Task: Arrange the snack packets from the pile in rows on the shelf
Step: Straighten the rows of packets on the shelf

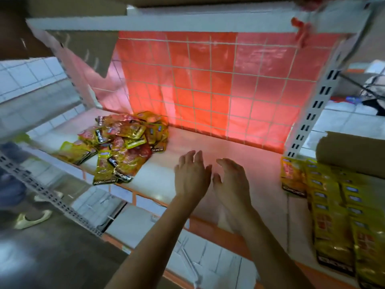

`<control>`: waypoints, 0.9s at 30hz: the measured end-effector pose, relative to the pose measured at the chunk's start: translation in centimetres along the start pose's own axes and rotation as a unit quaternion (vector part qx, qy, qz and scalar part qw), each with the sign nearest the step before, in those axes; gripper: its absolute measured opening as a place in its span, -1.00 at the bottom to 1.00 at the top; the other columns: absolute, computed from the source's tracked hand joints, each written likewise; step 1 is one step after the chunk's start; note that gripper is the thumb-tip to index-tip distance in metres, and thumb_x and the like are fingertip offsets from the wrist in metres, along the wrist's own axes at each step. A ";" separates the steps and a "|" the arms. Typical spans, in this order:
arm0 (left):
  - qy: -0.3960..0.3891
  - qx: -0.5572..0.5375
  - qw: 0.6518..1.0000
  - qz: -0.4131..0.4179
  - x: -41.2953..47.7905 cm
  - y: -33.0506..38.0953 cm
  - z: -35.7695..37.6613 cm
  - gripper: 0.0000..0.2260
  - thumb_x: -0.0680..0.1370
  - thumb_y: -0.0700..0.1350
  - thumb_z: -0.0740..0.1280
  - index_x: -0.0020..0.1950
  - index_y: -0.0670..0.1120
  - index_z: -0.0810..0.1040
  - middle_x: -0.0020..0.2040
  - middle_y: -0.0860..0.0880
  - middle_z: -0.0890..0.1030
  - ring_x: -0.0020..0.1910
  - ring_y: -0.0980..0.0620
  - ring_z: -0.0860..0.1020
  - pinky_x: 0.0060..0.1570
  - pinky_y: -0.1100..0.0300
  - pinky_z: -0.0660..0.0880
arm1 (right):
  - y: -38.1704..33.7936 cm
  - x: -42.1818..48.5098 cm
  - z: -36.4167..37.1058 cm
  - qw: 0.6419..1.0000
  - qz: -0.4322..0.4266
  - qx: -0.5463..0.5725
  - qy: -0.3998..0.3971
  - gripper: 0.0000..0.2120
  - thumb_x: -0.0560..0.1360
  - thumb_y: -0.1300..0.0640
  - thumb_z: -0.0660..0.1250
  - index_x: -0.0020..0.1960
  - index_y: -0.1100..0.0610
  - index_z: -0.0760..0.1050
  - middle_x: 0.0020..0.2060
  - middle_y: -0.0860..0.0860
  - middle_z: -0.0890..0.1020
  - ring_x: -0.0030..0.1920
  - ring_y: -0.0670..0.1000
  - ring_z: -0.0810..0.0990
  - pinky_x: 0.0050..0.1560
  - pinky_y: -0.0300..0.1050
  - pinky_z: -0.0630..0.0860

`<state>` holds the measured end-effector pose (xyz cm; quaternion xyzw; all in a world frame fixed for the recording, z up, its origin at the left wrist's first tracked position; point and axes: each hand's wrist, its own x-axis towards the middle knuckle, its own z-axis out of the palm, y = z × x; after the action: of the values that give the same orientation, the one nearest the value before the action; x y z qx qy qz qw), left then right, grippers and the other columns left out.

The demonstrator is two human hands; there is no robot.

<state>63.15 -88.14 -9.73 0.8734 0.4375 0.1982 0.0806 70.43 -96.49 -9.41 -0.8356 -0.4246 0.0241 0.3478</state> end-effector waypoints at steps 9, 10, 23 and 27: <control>0.028 0.023 0.995 -0.093 3.0 -11.1 -2.2 -0.61 0.61 0.01 0.19 0.37 -0.16 0.35 0.37 -0.13 0.37 0.33 -0.13 0.33 0.27 0.08 0.27 | -6.8 3.9 7.8 0.993 -0.027 0.025 -0.109 -0.59 0.53 0.17 0.26 0.37 0.09 0.40 0.32 0.05 0.47 0.33 0.06 0.37 0.31 -0.20 0.25; 0.039 0.013 0.994 -0.103 3.5 -11.9 -2.6 -0.64 0.60 -0.01 0.20 0.33 -0.16 0.37 0.34 -0.14 0.40 0.30 -0.15 0.35 0.24 0.06 0.29 | -7.5 4.4 8.6 0.993 -0.024 0.032 -0.115 -0.60 0.53 0.16 0.27 0.37 0.09 0.40 0.30 0.05 0.49 0.32 0.06 0.39 0.29 -0.19 0.27; 0.129 -0.029 0.978 -0.162 12.2 -20.4 -5.7 -0.69 0.61 -0.11 0.20 0.28 -0.24 0.46 0.18 -0.22 0.55 0.17 -0.18 0.48 0.24 0.01 0.34 | -15.5 11.4 16.1 0.963 0.098 0.208 -0.141 -0.80 0.42 -0.03 0.39 -0.04 0.05 0.61 -0.19 0.01 0.67 -0.11 0.07 0.63 -0.12 -0.08 0.53; 0.100 0.001 0.970 -0.220 12.7 -20.8 -5.0 -0.52 0.53 0.20 0.29 0.22 -0.18 0.49 0.08 -0.18 0.56 0.11 -0.16 0.48 0.14 0.03 0.36 | -15.9 12.6 17.2 0.957 0.115 0.223 -0.147 -0.92 0.39 0.10 0.40 -0.11 0.01 0.60 -0.32 -0.11 0.57 -0.17 0.01 0.61 -0.26 -0.16 0.46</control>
<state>52.64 -65.63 -8.25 0.7316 0.6249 0.2613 0.0777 61.72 -71.35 -9.65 -0.7672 -0.3558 0.2803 0.4541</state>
